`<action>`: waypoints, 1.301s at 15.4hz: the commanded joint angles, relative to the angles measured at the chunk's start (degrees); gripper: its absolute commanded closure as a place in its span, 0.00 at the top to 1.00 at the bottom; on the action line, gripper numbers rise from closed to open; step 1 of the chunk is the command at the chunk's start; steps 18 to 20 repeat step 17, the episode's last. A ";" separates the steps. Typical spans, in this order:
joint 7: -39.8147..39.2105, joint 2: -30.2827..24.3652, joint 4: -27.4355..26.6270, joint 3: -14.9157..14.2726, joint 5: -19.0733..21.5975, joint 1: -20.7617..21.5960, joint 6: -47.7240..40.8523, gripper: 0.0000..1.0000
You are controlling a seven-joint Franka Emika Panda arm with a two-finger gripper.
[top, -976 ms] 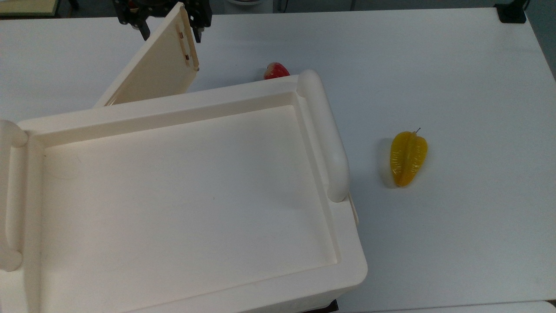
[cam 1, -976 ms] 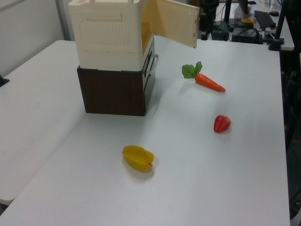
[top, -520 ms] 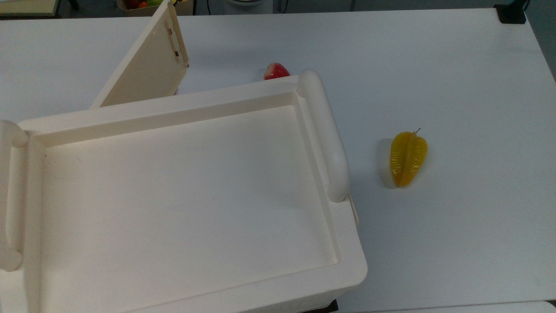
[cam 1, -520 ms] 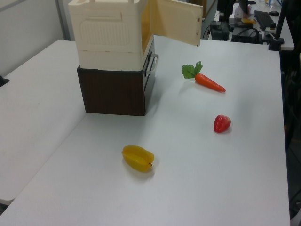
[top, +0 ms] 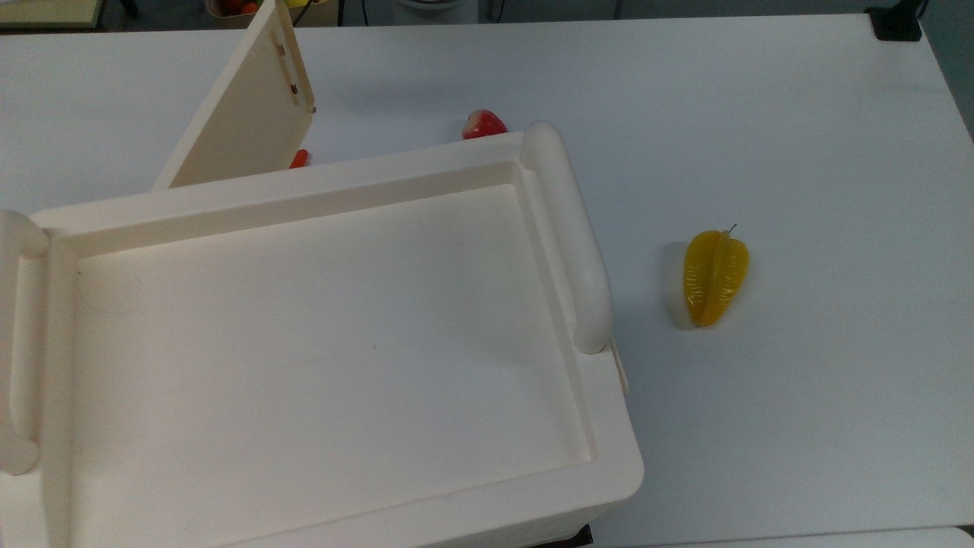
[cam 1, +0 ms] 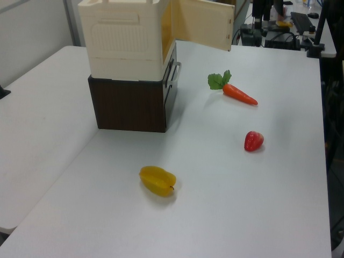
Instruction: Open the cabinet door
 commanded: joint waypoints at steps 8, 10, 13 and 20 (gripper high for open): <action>0.94 -2.45 0.31 0.27 -0.35 0.78 2.31 1.00; 0.59 -3.24 0.31 0.09 -0.35 0.78 2.22 1.00; 0.59 -3.16 0.14 0.18 -0.26 1.04 1.70 1.00; -0.90 -2.28 0.31 0.18 0.35 0.69 2.40 1.00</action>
